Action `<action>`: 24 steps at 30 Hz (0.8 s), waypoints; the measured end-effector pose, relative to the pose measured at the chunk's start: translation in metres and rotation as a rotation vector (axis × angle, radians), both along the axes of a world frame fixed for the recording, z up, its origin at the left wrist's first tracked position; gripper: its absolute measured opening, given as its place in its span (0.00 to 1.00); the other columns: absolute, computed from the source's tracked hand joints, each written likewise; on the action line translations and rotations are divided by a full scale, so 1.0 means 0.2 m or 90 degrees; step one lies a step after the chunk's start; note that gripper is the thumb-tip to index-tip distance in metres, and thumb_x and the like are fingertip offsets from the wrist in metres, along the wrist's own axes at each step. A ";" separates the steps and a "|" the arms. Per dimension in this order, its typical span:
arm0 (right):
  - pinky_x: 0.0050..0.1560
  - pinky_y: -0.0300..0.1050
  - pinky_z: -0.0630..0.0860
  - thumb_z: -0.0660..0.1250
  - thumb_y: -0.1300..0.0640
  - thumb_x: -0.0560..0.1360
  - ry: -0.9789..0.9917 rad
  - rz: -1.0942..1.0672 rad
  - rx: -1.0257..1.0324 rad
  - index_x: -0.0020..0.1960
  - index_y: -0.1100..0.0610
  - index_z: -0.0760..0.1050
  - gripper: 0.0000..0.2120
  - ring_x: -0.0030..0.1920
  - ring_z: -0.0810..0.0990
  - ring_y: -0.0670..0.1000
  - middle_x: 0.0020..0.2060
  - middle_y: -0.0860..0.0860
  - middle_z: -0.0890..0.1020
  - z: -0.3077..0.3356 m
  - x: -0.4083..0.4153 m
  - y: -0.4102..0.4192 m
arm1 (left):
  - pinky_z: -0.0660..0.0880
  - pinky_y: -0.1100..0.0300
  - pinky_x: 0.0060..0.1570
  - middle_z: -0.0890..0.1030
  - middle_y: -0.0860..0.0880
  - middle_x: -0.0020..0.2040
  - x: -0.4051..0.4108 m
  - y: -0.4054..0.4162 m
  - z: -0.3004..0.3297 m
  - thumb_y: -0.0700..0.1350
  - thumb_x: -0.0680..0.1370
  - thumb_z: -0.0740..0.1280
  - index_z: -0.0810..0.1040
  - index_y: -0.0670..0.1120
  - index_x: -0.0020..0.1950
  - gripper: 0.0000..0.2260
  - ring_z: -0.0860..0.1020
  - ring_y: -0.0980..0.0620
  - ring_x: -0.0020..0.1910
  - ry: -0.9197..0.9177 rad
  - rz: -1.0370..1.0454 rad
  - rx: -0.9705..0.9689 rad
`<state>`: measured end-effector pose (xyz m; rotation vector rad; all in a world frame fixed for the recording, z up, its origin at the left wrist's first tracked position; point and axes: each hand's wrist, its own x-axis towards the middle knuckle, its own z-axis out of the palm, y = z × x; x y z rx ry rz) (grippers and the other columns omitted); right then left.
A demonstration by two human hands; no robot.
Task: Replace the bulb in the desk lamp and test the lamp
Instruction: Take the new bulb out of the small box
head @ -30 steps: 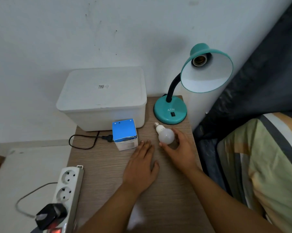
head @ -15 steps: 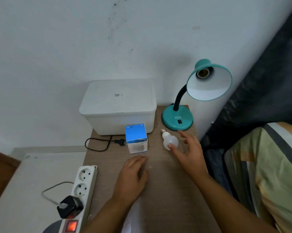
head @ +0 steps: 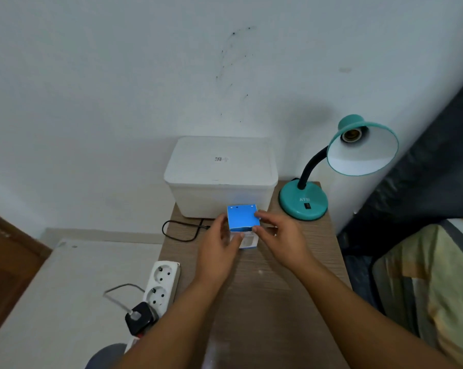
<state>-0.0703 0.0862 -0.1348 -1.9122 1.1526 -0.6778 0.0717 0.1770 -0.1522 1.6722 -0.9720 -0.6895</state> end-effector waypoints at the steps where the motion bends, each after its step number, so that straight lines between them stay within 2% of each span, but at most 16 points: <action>1: 0.59 0.47 0.77 0.72 0.54 0.75 0.008 -0.001 -0.003 0.63 0.51 0.79 0.17 0.54 0.79 0.40 0.56 0.45 0.82 0.00 0.01 0.00 | 0.76 0.55 0.62 0.79 0.58 0.62 0.00 -0.01 0.01 0.43 0.76 0.72 0.72 0.53 0.70 0.23 0.77 0.63 0.61 0.000 -0.007 -0.001; 8: 0.51 0.35 0.76 0.67 0.50 0.77 0.025 -0.021 -0.058 0.63 0.52 0.79 0.15 0.49 0.79 0.39 0.52 0.46 0.84 0.04 0.02 0.00 | 0.78 0.61 0.56 0.80 0.57 0.61 0.04 -0.03 0.00 0.39 0.77 0.71 0.71 0.55 0.70 0.24 0.80 0.62 0.57 0.006 -0.043 -0.034; 12: 0.44 0.29 0.76 0.67 0.48 0.77 -0.029 -0.067 -0.063 0.59 0.53 0.81 0.14 0.44 0.80 0.35 0.44 0.42 0.84 0.07 0.05 -0.02 | 0.75 0.69 0.56 0.77 0.57 0.65 0.06 -0.01 0.00 0.39 0.77 0.71 0.64 0.55 0.75 0.30 0.78 0.63 0.61 0.033 -0.050 -0.027; 14: 0.41 0.29 0.76 0.67 0.47 0.77 -0.040 -0.089 -0.058 0.58 0.52 0.82 0.14 0.43 0.80 0.35 0.41 0.41 0.83 0.08 0.08 -0.04 | 0.77 0.67 0.54 0.78 0.56 0.65 0.07 -0.01 -0.01 0.41 0.78 0.71 0.63 0.58 0.75 0.30 0.79 0.63 0.59 -0.002 -0.053 -0.029; 17: 0.41 0.34 0.78 0.66 0.44 0.77 -0.033 -0.114 -0.053 0.57 0.51 0.82 0.14 0.41 0.81 0.38 0.40 0.42 0.84 0.09 0.11 -0.06 | 0.82 0.57 0.50 0.79 0.54 0.64 0.09 -0.02 -0.02 0.46 0.78 0.70 0.62 0.64 0.72 0.28 0.82 0.59 0.55 -0.078 -0.052 -0.017; 20: 0.43 0.43 0.81 0.65 0.41 0.76 -0.014 -0.125 -0.059 0.55 0.48 0.81 0.14 0.41 0.81 0.39 0.39 0.41 0.83 0.09 0.12 -0.08 | 0.82 0.55 0.49 0.79 0.54 0.64 0.09 -0.03 -0.03 0.48 0.79 0.69 0.58 0.67 0.74 0.30 0.81 0.58 0.55 -0.144 -0.052 -0.011; 24: 0.42 0.43 0.80 0.65 0.42 0.76 -0.004 -0.118 -0.065 0.58 0.47 0.79 0.14 0.41 0.80 0.40 0.40 0.41 0.82 0.10 0.12 -0.09 | 0.80 0.53 0.55 0.76 0.52 0.66 0.11 -0.06 -0.04 0.50 0.78 0.69 0.50 0.70 0.76 0.36 0.78 0.55 0.60 -0.179 -0.081 0.010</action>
